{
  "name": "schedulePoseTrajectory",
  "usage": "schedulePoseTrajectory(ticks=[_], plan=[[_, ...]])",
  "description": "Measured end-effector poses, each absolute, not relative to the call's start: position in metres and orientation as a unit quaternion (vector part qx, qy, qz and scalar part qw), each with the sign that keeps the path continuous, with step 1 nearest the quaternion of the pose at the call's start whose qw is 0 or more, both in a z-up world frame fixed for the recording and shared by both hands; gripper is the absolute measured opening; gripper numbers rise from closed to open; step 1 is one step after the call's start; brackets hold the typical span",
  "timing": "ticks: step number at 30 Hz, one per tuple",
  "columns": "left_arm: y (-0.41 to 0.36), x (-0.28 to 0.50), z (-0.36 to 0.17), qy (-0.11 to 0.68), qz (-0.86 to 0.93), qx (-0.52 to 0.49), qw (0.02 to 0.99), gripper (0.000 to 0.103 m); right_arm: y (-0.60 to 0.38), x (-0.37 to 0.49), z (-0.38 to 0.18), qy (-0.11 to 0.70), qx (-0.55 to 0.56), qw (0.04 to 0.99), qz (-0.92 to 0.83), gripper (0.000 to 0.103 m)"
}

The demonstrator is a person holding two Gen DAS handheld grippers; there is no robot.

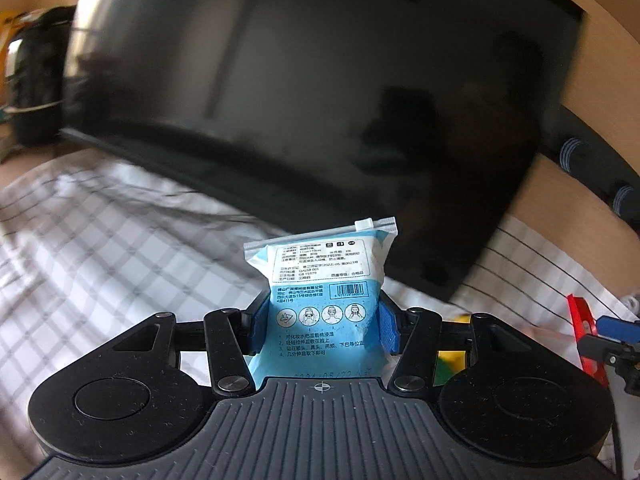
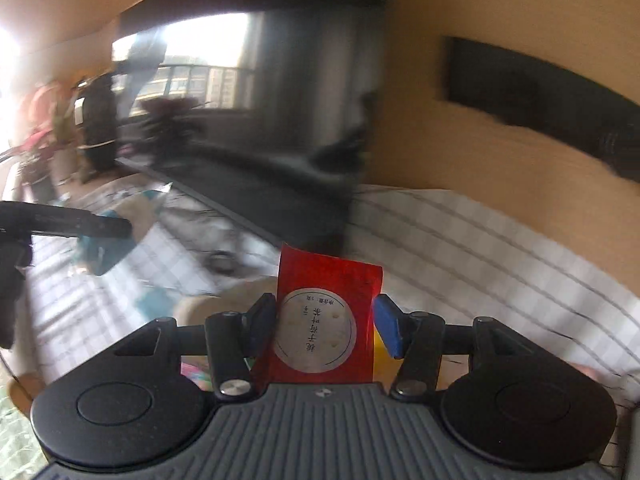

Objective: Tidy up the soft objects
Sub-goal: 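Lower both held items into the pink box and open both grippers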

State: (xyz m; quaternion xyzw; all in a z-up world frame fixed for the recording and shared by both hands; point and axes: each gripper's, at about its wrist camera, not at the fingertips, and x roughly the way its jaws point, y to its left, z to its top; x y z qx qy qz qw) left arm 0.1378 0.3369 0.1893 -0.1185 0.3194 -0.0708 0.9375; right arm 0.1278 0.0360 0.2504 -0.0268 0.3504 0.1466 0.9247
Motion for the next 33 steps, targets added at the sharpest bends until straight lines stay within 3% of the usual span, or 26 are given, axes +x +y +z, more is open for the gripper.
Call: schedulePoseTrajectory(ticks=[8,17,20,24,29,33], plan=[[0.192,0.140,0.191,0.343,-0.190,-0.096,0.915,0.058,-0.089,0.100,0.236,0.335,-0.009,0.941,0.052,0.055],[0.028,0.168,0.155,0.383,-0.293,-0.089,0.871,0.058,-0.185,0.094,0.184,0.357,0.046,0.933,-0.002,0.055],[-0.007,0.187,0.141,0.390,-0.323,-0.109,0.855,0.058,-0.198,0.094,0.161,0.351,0.058,0.935,0.009,0.066],[-0.043,0.202,0.112,0.417,-0.320,-0.101,0.845,0.058,-0.200,0.084,0.140,0.365,0.050,0.930,0.008,0.066],[-0.075,0.194,0.083,0.398,-0.296,0.021,0.868,0.059,-0.182,0.056,0.127,0.376,0.017,0.926,0.013,0.066],[-0.068,0.188,0.079,0.402,-0.315,0.013,0.860,0.057,-0.180,0.051,0.123,0.387,0.018,0.922,-0.001,0.066]])
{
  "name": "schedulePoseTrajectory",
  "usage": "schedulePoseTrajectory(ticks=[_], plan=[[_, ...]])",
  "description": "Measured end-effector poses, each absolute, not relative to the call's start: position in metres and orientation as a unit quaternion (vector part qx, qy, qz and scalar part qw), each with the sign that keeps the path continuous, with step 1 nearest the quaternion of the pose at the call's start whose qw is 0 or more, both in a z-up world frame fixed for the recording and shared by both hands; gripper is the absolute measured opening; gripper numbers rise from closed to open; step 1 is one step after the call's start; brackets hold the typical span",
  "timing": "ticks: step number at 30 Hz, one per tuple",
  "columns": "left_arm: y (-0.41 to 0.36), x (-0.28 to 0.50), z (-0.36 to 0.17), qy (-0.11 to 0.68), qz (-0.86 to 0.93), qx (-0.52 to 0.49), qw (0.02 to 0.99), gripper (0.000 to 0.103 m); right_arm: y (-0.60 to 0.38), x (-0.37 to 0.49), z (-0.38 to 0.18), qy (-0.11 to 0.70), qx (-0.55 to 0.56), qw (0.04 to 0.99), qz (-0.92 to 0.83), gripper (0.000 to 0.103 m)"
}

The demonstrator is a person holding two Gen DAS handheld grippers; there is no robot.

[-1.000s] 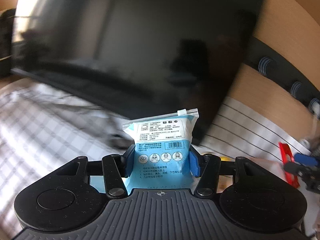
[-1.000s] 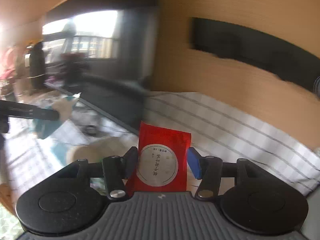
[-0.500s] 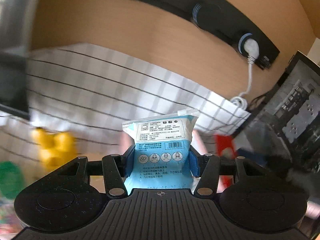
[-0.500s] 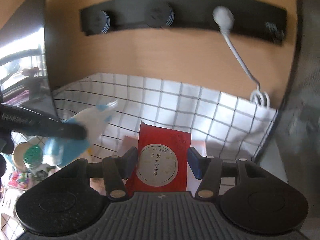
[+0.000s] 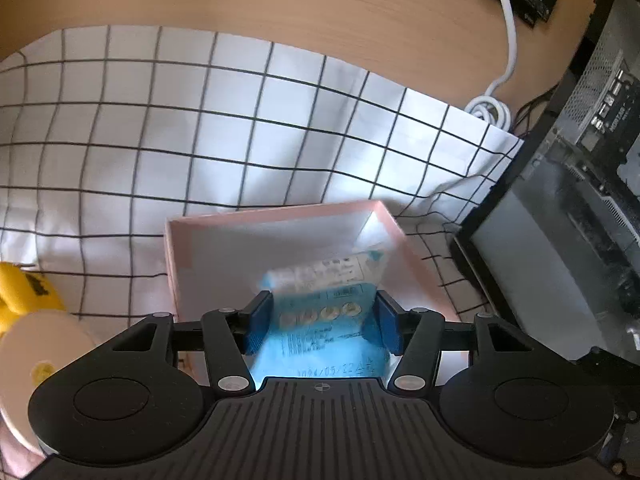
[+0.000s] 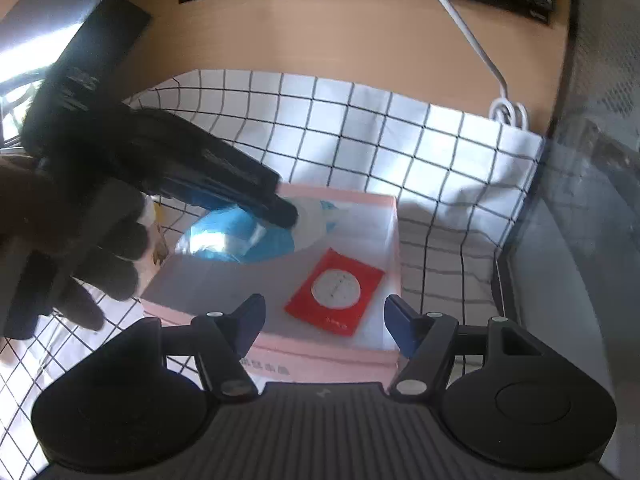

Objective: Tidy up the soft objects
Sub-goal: 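Lower both held items into the pink box and open both grippers, then grasp the peach hair clip with the left gripper while the right gripper grasps the cotton swab bag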

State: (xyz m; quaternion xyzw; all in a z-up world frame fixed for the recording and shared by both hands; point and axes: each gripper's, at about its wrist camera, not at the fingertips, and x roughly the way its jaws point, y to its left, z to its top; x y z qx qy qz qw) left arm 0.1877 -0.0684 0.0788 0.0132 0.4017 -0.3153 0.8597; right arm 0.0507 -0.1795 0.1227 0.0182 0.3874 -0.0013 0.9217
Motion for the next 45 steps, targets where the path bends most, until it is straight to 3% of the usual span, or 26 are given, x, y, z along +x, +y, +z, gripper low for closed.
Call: schedulePoseTrajectory(ticks=[4,8,11,17,26,31,41,43,45], plan=[[-0.061,0.165,0.097,0.321,-0.315,0.064,0.891,0.057,-0.174,0.053,0.123,0.397,0.030,0.917,-0.011,0.066],[-0.013,0.166,0.118,0.326,-0.318,-0.066,0.888,0.056,-0.163,0.058,0.125,0.405,0.036,0.913,-0.019,0.066],[0.031,0.156,0.128,0.311,-0.286,-0.101,0.901,0.056,-0.153,0.062,0.130,0.408,0.052,0.911,-0.023,0.066],[0.157,0.112,0.123,0.296,-0.194,-0.061,0.933,0.056,-0.120,0.071,0.139,0.407,0.078,0.910,-0.006,0.066],[0.368,0.056,0.112,0.323,0.007,-0.134,0.937,0.056,-0.025,0.096,0.147,0.415,0.045,0.906,0.076,0.066],[0.383,0.034,0.081,0.384,-0.022,-0.099,0.918,0.056,0.032,0.101,0.147,0.428,0.019,0.895,0.129,0.067],[0.368,0.045,0.039,0.419,-0.039,-0.044,0.906,0.056,0.086,0.079,0.152,0.420,-0.071,0.886,0.186,0.067],[0.368,0.046,0.033,0.426,-0.036,-0.044,0.903,0.050,0.091,0.071,0.148,0.422,-0.085,0.881,0.194,0.067],[0.369,0.045,0.030,0.423,-0.030,-0.038,0.905,0.031,0.097,0.065,0.145,0.426,-0.096,0.877,0.198,0.067]])
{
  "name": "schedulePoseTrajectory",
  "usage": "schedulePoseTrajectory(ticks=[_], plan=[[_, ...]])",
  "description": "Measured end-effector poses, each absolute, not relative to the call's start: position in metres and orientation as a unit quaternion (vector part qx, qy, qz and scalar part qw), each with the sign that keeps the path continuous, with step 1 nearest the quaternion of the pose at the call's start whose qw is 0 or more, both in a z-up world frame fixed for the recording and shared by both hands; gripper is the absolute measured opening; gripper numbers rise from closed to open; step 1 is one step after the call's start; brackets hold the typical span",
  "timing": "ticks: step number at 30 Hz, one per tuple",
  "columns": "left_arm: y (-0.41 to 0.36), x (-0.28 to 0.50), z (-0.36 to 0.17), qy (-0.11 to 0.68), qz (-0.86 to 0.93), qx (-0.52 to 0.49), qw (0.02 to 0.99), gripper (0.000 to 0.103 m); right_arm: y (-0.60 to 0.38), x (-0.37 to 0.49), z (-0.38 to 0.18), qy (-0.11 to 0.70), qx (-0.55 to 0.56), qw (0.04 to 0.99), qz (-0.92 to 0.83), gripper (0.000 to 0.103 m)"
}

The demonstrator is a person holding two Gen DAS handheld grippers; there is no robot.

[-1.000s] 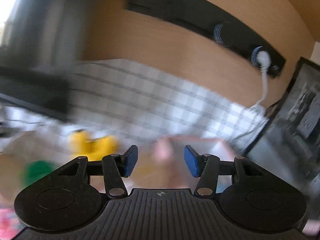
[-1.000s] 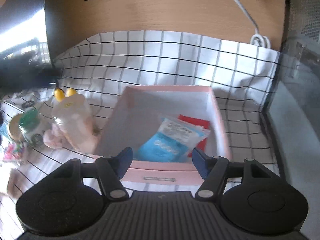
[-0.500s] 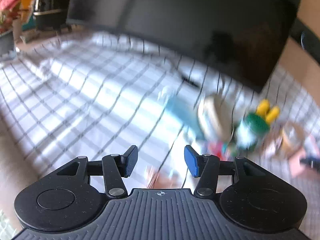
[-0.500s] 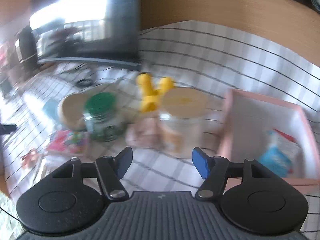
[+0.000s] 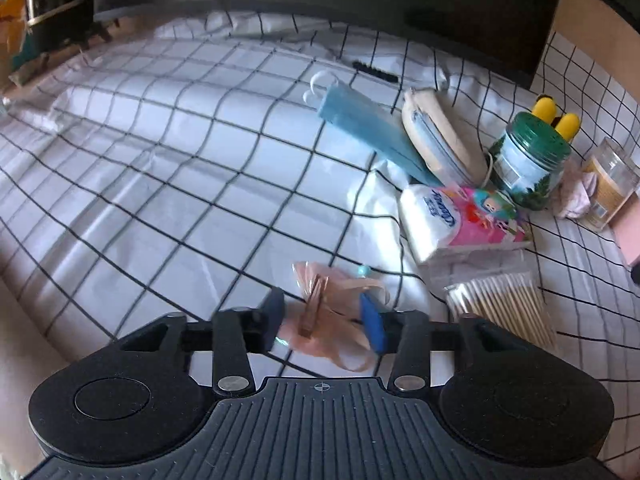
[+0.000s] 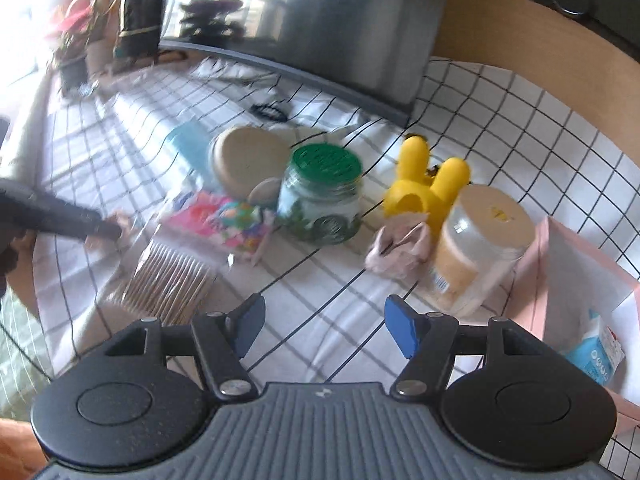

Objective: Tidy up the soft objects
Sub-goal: 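Grasp the peach hair clip with the left gripper while the right gripper grasps the cotton swab bag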

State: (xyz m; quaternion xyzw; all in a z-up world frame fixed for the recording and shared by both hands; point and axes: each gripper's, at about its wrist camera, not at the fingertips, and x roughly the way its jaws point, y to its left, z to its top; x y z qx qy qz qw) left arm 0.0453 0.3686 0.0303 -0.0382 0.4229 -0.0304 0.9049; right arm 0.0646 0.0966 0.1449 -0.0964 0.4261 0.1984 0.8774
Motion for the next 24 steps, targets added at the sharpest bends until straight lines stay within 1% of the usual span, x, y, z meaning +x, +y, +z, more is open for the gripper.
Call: schedulePoseTrajectory(ticks=[2,7,11,15,20,22,24], plan=[[0.370,0.045,0.031,0.426,-0.031,-0.033,0.903,0.021,0.103,0.061,0.142,0.432,-0.096,0.872,0.209,0.067],[0.377,0.044,0.032,0.434,-0.034,-0.057,0.898,0.021,0.123,0.063,0.141,0.453,-0.059,0.858,0.236,0.067],[0.380,0.044,0.032,0.439,-0.035,-0.068,0.895,0.021,0.150,0.071,0.134,0.488,-0.010,0.835,0.255,0.067],[0.383,0.042,0.031,0.434,-0.043,-0.073,0.897,0.021,0.174,0.082,0.122,0.528,0.035,0.811,0.250,0.067],[0.388,0.037,0.029,0.420,-0.056,-0.079,0.902,0.020,0.198,0.097,0.100,0.575,0.061,0.788,0.213,0.067],[0.387,0.037,0.029,0.418,-0.058,-0.075,0.904,0.020,0.209,0.100,0.097,0.577,0.049,0.789,0.203,0.069],[0.386,0.036,0.029,0.416,-0.060,-0.067,0.905,0.020,0.221,0.102,0.093,0.576,0.022,0.792,0.203,0.077]])
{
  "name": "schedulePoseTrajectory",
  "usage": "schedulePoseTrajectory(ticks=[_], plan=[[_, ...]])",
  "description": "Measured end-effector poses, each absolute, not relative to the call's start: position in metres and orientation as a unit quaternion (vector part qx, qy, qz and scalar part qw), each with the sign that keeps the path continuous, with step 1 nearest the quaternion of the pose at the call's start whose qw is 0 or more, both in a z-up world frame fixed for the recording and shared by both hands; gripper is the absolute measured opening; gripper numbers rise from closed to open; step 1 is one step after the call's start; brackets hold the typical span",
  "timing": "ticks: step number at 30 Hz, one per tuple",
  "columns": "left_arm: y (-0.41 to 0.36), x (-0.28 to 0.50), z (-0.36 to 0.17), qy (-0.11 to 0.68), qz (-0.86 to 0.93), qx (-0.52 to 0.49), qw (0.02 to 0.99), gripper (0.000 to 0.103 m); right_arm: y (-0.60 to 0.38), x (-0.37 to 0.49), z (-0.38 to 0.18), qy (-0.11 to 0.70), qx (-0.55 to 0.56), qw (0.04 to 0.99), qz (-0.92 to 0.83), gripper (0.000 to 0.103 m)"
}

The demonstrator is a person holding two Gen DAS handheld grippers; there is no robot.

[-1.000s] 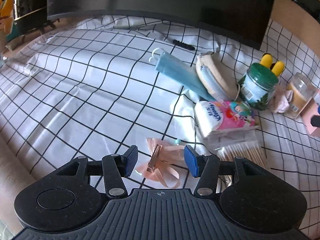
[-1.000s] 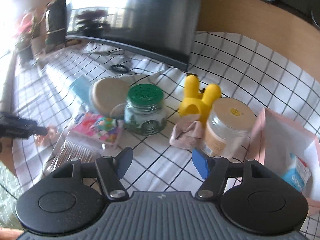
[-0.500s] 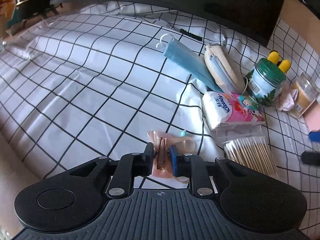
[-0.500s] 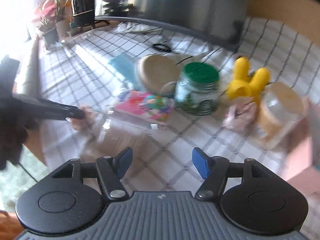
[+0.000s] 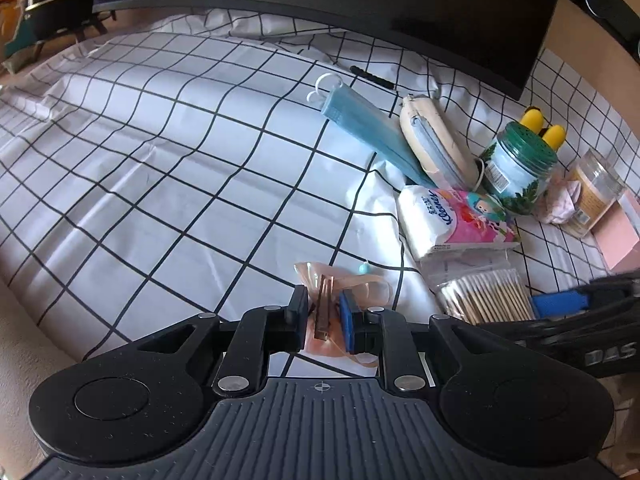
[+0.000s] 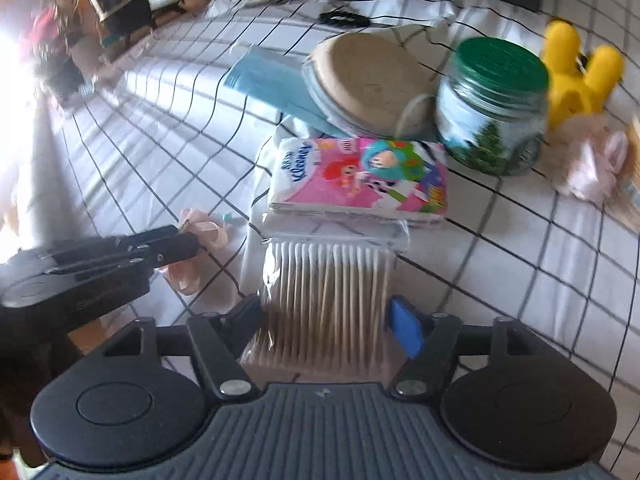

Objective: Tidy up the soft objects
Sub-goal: 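Grasp the peach hair clip with the left gripper while the right gripper grasps the cotton swab bag, then carry both items over the pink box and release them inside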

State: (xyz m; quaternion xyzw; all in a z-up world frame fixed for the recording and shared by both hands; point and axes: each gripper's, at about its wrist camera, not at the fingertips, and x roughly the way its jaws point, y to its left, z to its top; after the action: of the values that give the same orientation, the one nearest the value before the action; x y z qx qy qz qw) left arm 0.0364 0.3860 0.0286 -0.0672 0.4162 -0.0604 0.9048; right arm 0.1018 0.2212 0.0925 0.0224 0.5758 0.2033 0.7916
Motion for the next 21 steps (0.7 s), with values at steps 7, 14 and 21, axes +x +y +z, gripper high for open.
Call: schedulePoseTrajectory(ticks=[7,14,21], plan=[[0.382,0.037,0.030,0.418,-0.064,-0.042,0.905,0.015,0.226,0.099,0.098,0.553,-0.037,0.800,0.232,0.071],[0.355,0.025,0.045,0.412,-0.115,-0.010,0.904,0.013,0.151,0.092,0.131,0.534,-0.030,0.817,0.214,0.067],[0.272,0.016,0.074,0.426,-0.251,0.019,0.869,0.013,0.050,0.063,0.153,0.532,-0.022,0.833,0.151,0.067]])
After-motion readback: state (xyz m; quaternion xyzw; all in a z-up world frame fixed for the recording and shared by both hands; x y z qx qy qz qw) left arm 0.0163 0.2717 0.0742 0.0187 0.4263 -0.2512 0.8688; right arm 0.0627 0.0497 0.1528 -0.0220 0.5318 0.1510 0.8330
